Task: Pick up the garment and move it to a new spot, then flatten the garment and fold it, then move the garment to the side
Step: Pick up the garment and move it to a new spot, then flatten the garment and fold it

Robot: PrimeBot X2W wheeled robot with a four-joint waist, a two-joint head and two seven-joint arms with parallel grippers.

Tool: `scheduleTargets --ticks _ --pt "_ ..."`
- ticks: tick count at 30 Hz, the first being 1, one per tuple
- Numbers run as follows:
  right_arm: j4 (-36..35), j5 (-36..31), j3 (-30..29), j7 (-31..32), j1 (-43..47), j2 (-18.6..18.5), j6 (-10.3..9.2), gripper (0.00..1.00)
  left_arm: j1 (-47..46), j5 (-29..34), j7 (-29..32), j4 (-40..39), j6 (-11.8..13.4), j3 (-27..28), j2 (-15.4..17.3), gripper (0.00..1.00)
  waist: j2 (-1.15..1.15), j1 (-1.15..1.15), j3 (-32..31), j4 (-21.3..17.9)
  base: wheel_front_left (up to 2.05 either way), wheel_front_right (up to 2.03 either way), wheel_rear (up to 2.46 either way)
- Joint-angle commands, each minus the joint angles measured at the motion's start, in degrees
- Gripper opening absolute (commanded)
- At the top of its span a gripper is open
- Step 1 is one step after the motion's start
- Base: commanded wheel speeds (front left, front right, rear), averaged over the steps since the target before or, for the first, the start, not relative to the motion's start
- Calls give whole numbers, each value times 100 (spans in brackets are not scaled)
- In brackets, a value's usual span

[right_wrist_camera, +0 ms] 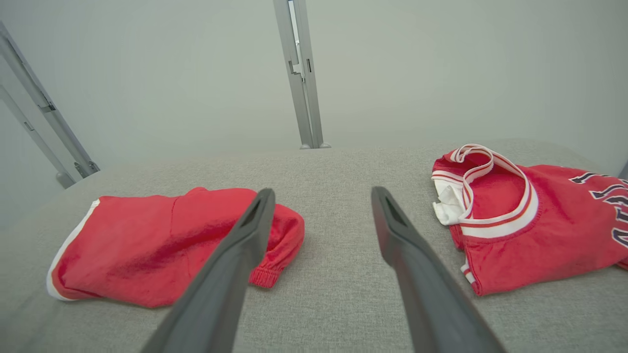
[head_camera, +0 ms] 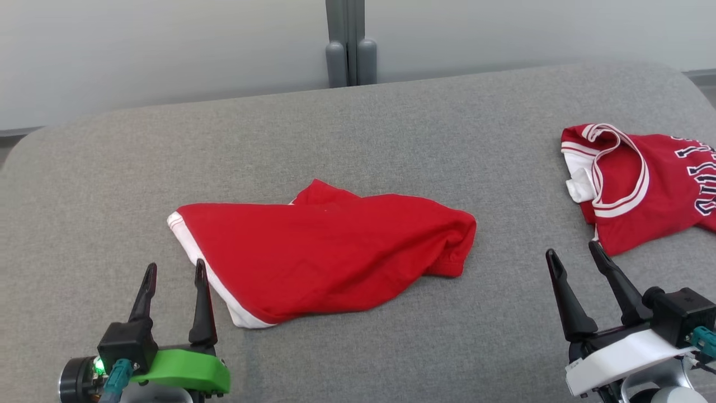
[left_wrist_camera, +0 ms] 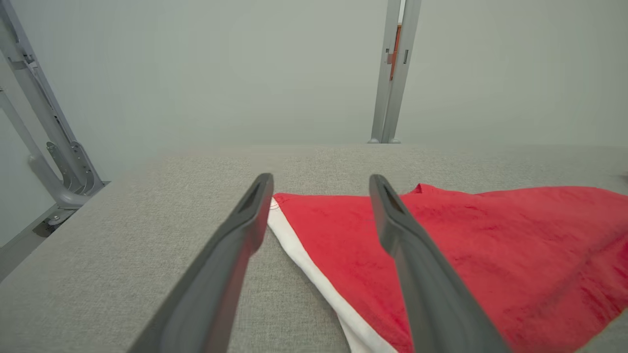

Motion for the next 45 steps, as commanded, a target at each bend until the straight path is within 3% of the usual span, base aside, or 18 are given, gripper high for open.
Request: scheduleTargets --ticks 1,31,38,45 --pt "-1 -5 -3 21 116 15 -9 100 151 29 -12 -21 -11 21 24 100 0 0 -278 152 0 0 0" --pt "-192 -74 -149 232 360 77 -9 100 314 137 -13 150 -173 47 -113 100 0 0 -405 48 0 0 0" --pt "17 31 79 252 90 -139 -9 100 -114 291 -13 -12 -247 -58 -163 100 0 0 117 358 0 0 0" --pt "927 210 764 182 -607 -429 -9 100 -712 496 -7 -137 -357 -144 -365 100 0 0 845 776 0 0 0"
